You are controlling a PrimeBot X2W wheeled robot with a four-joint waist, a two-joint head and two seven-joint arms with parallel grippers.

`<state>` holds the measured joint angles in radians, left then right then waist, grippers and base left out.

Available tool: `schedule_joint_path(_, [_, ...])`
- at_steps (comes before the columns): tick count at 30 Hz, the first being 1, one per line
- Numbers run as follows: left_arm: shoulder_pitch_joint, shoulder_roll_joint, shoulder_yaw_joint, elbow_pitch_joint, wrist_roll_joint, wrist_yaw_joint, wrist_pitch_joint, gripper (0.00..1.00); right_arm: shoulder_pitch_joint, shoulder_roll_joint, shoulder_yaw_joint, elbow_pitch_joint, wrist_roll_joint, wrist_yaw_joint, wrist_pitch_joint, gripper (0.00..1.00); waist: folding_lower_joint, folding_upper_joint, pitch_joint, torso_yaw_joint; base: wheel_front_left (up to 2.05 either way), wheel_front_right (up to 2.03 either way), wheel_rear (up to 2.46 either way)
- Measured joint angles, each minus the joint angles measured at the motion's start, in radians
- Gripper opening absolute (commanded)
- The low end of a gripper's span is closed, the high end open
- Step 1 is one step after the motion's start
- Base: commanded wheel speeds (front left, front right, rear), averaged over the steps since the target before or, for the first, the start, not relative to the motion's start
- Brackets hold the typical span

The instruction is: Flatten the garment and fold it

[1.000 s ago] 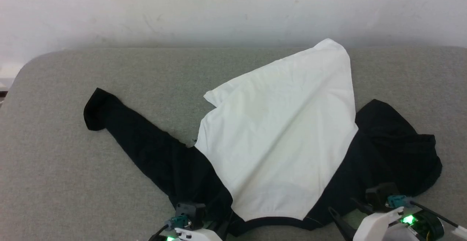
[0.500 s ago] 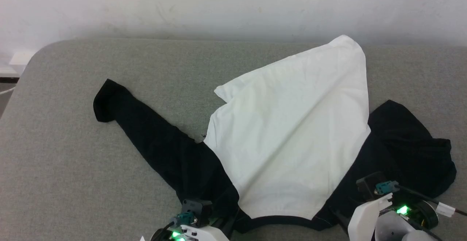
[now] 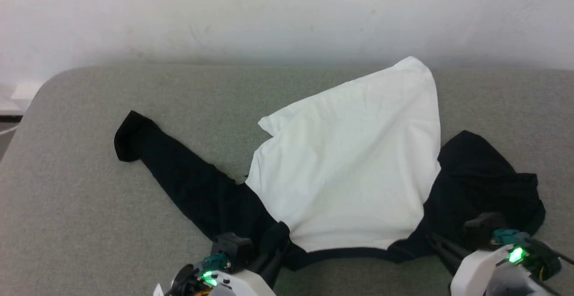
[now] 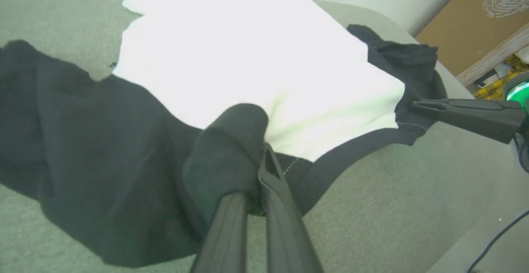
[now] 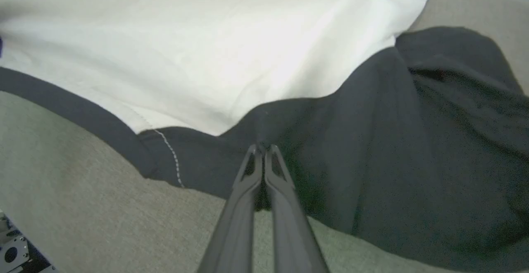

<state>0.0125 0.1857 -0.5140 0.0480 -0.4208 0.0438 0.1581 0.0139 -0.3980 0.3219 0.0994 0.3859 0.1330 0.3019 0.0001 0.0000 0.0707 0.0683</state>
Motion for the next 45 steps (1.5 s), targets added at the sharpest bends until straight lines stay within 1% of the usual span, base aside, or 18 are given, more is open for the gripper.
schedule_joint_path(7, [-0.008, 0.070, 0.033, -0.189, 0.008, -0.004, 0.029, 0.00, 0.015, -0.076, -0.068, -0.236, 0.035, 0.001, -0.037, 0.00, 0.0000, 0.0000, -0.063, -0.036, 0.00, 0.00, 0.00])
schedule_joint_path(11, [-0.052, 0.114, 0.067, -0.319, 0.019, -0.002, 0.064, 0.00, -0.005, -0.114, -0.101, -0.358, 0.047, 0.001, -0.038, 0.00, -0.0001, 0.0000, -0.100, -0.054, 0.00, 0.00, 0.00])
schedule_joint_path(16, [-0.166, 0.155, 0.124, -0.452, 0.028, 0.001, 0.116, 0.00, -0.115, -0.170, -0.139, -0.475, 0.068, 0.006, -0.022, 0.00, -0.0001, 0.0000, -0.139, -0.072, 0.00, 0.00, 0.00])
schedule_joint_path(21, [-0.319, 0.188, 0.181, -0.511, 0.029, -0.005, 0.160, 0.00, -0.275, -0.243, -0.139, -0.536, 0.101, 0.009, -0.003, 0.00, -0.0001, 0.0000, -0.162, -0.083, 0.00, 0.00, 0.00])
schedule_joint_path(26, [-0.481, 0.217, 0.218, -0.528, 0.030, -0.026, 0.200, 0.00, -0.457, -0.318, -0.114, -0.547, 0.126, 0.010, 0.016, 0.00, -0.0001, 0.0000, -0.164, -0.083, 0.00, 0.00, 0.00])
schedule_joint_path(32, [-0.644, 0.246, 0.249, -0.509, 0.027, -0.054, 0.240, 0.00, -0.654, -0.375, -0.070, -0.534, 0.156, 0.010, 0.025, 0.00, -0.0001, 0.0000, -0.152, -0.081, 0.00, 0.00, 0.00])
schedule_joint_path(39, [-0.778, 0.272, 0.259, -0.453, 0.014, -0.095, 0.272, 0.00, -0.848, -0.417, 0.011, -0.474, 0.190, 0.010, 0.027, 0.00, -0.0001, 0.0000, -0.105, -0.081, 0.00, 0.00, 0.00])
schedule_joint_path(45, [-0.908, 0.280, 0.267, -0.374, -0.007, -0.117, 0.291, 0.00, -1.027, -0.432, 0.115, -0.374, 0.216, 0.011, 0.004, 0.00, 0.0000, 0.0000, -0.024, -0.084, 0.00, 0.00, 0.00])
